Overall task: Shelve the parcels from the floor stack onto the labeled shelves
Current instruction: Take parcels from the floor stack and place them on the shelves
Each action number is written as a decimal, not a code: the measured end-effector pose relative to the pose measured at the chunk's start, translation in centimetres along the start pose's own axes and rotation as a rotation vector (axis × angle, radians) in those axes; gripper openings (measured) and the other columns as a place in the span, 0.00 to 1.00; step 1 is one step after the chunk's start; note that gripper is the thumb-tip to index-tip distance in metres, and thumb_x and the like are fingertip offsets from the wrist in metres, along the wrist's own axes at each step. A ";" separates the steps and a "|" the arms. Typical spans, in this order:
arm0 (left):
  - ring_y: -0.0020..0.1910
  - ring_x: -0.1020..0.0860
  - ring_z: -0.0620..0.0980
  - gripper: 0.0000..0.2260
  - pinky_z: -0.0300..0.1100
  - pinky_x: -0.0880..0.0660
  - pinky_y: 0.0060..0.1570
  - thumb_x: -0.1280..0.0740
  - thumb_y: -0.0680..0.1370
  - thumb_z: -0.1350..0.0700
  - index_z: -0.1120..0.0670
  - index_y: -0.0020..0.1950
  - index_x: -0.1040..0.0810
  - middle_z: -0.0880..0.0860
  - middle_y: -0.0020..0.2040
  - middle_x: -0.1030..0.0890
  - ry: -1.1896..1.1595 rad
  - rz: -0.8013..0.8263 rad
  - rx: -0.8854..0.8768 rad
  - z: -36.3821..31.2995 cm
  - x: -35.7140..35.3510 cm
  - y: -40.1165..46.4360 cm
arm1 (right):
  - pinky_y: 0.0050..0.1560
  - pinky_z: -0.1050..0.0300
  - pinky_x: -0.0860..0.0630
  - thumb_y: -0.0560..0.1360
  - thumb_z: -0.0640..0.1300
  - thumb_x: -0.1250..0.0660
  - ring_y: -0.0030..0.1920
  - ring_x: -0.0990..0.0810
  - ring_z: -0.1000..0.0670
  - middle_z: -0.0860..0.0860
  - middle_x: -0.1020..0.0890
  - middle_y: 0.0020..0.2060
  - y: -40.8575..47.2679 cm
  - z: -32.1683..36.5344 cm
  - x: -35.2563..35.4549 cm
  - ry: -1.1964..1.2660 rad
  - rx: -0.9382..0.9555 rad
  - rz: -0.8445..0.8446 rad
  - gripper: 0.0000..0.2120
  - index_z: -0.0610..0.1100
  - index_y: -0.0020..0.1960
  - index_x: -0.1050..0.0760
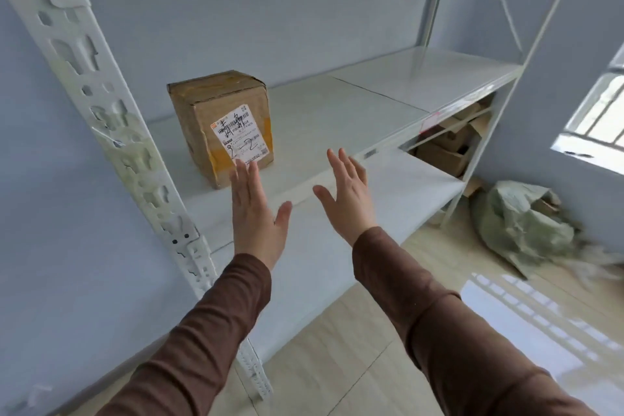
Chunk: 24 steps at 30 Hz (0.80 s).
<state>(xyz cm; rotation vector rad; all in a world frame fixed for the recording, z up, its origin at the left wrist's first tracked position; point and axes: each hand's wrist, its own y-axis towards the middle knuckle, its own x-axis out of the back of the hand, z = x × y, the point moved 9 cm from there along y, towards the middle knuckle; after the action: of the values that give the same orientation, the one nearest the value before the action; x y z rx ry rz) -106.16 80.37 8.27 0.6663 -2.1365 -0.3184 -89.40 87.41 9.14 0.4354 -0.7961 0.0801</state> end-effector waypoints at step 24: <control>0.79 0.71 0.53 0.38 0.52 0.67 0.78 0.44 0.84 0.41 0.52 0.82 0.65 0.52 0.81 0.69 0.054 0.888 -1.182 -45.9 -13.3 -58.5 | 0.80 0.38 0.57 0.82 0.59 0.40 0.82 0.57 0.43 0.48 0.54 0.83 -71.2 -15.5 38.1 -0.725 -1.138 -0.384 0.35 0.53 0.83 0.51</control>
<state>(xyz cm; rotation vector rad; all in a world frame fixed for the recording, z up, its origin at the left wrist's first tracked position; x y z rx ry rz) -42.69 40.07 1.16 -0.8955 -1.5758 -0.8957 -35.81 25.50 1.75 -0.5150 -1.2959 -0.9009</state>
